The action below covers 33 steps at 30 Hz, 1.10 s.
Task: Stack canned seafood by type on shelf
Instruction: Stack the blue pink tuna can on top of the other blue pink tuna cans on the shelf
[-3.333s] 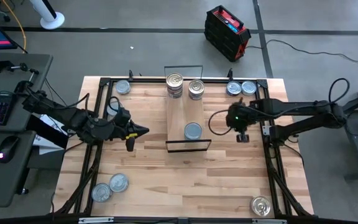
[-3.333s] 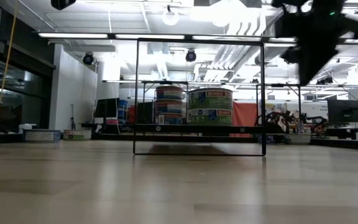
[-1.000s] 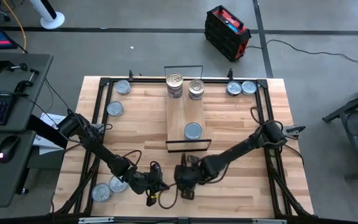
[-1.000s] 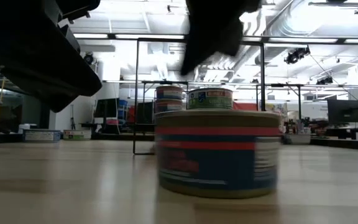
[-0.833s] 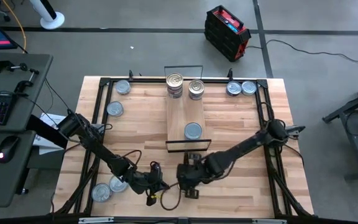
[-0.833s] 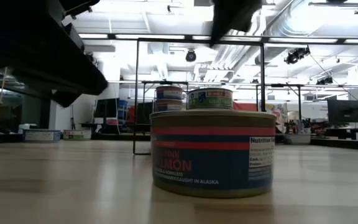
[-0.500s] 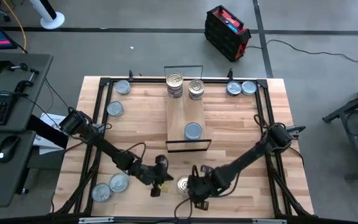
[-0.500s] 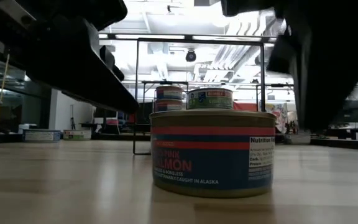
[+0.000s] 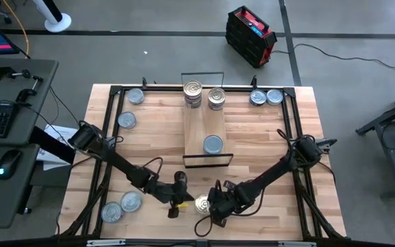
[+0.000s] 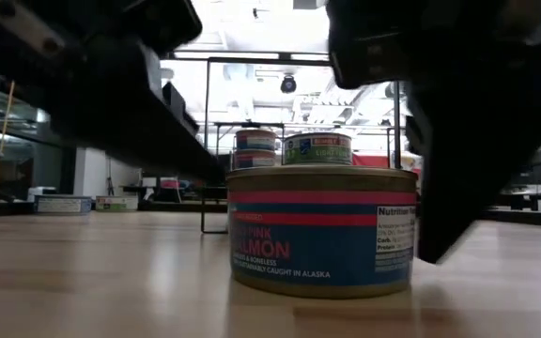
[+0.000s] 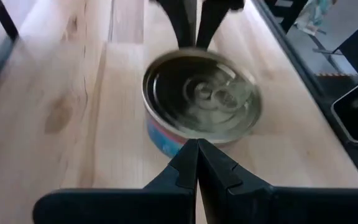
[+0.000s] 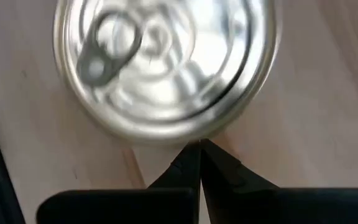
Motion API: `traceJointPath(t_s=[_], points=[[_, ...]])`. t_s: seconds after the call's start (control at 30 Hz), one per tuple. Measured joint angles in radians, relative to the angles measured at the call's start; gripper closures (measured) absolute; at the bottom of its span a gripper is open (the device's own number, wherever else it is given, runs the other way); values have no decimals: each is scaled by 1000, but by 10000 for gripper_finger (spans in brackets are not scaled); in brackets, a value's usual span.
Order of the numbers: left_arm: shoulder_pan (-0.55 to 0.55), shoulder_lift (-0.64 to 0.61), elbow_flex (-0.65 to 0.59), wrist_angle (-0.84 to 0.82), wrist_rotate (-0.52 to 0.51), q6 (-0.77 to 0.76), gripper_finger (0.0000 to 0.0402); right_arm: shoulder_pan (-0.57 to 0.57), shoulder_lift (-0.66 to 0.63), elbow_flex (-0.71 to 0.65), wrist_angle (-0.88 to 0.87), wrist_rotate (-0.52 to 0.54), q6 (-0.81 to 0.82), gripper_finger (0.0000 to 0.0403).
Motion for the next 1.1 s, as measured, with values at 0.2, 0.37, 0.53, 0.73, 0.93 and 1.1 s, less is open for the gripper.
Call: traceJointPath(t_s=[0.2,0.37,0.53,0.73,0.93,1.1], points=[[-2,41,0,15,1,-63,402,-11,0,0,57,21,-4,403],[-2,42,0,13,2,-84,402,-15,-1,5,55,21,0,403],[-5,42,-1,-9,1,-83,402,-12,-2,71,10,16,-9,403],[-11,43,-2,-50,2,-88,402,-13,-5,168,-63,44,-62,403],[-41,43,-1,-90,4,-140,402,-16,-5,221,-71,147,-72,403],[-66,42,1,-87,-4,-160,402,-33,-5,223,-36,161,-77,403]])
